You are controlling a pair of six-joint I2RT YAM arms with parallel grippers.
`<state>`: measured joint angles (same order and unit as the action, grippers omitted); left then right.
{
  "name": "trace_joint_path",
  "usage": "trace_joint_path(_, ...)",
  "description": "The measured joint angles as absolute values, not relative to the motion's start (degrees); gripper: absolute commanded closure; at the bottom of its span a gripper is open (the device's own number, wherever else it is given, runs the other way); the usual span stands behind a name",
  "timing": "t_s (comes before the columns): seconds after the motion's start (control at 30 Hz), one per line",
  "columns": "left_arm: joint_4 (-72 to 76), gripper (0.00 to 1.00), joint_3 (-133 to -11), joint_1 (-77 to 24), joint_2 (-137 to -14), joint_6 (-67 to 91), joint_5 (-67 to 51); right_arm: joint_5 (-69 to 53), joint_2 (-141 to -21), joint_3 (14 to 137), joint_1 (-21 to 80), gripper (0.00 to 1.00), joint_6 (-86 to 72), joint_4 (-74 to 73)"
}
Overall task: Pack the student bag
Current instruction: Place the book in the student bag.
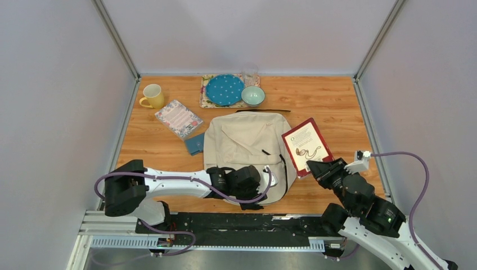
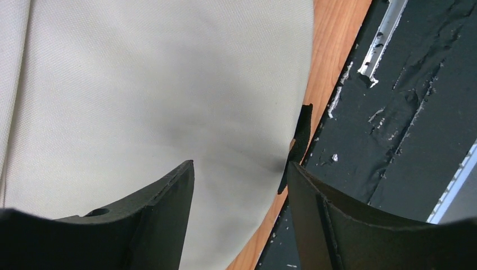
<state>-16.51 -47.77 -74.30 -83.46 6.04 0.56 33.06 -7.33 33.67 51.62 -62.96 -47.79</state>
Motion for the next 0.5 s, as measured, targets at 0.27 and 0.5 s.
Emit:
trace_joint_path(0.27, -16.6, 0.33, -49.2, -74.3, -86.7, 5.8, 0.0, 32.8, -7.2, 33.3, 51.6, 1.00, -63.8, -48.3)
trace_joint_path(0.5, -16.5, 0.91, -49.6, -74.5, -88.3, 6.2, -0.8, 32.7, -5.9, 33.2, 51.6, 1.00, -64.3, -49.6)
